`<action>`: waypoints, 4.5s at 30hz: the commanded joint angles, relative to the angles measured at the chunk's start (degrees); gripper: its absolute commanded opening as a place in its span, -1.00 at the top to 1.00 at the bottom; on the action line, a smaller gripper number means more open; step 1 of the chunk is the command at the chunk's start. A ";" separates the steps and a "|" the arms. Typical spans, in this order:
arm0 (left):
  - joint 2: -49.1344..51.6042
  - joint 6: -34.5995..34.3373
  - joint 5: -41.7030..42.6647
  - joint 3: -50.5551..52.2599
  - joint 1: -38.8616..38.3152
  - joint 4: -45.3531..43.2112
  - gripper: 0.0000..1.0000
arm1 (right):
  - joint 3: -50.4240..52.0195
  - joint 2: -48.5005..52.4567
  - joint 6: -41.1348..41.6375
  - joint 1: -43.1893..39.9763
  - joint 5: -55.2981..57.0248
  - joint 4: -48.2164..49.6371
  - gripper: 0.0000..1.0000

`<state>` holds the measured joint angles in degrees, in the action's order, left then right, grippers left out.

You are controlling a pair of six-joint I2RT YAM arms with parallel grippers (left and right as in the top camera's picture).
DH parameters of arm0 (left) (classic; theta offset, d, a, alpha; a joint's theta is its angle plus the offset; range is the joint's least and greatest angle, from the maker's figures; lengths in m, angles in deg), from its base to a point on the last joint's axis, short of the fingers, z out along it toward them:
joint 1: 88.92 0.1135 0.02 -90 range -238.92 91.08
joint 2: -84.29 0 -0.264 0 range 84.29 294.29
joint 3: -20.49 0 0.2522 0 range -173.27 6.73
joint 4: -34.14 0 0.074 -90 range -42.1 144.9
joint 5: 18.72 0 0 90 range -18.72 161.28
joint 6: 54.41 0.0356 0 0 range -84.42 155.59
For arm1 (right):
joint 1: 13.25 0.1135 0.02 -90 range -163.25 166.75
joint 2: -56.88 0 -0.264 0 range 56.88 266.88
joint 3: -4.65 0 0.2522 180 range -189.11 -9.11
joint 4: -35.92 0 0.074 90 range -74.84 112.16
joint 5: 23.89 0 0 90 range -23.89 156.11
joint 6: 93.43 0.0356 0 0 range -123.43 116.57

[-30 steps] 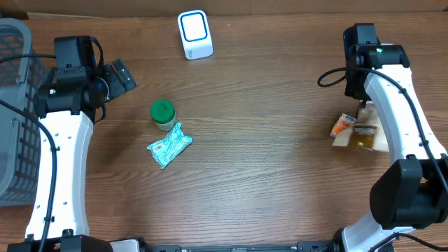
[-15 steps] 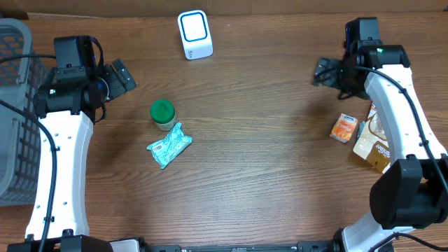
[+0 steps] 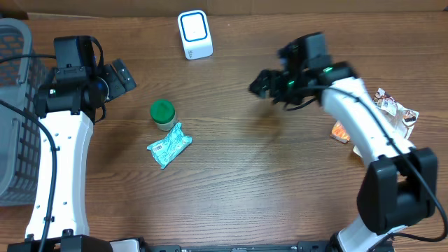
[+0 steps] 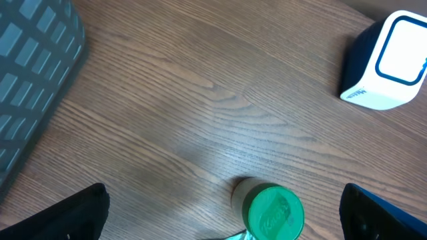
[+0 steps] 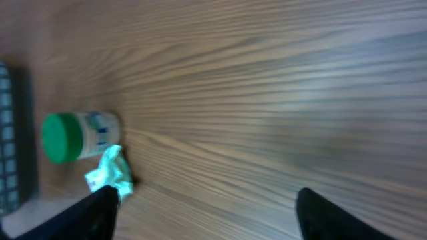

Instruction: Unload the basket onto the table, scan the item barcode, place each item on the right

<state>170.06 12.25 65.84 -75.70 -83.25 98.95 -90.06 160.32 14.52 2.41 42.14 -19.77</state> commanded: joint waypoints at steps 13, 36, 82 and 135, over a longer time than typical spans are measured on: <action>0.48 1.51 -0.72 0.07 0.20 -0.13 -0.99 | 2.82 10.56 4.81 19.45 -9.64 19.17 -0.39; 0.48 1.51 -0.72 0.07 0.20 -0.13 -0.99 | 2.12 18.97 3.26 22.47 -11.67 24.90 0.92; 0.48 1.51 -0.72 0.07 0.20 -0.13 -0.99 | -1.20 10.25 3.76 29.66 22.49 13.66 0.92; 0.48 1.51 -0.74 0.07 0.20 -0.13 -0.99 | -9.75 23.32 -4.94 19.10 14.86 -0.81 0.83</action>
<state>170.06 12.25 65.84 -75.70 -83.25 98.97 -99.74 180.45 10.04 21.60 56.90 -20.54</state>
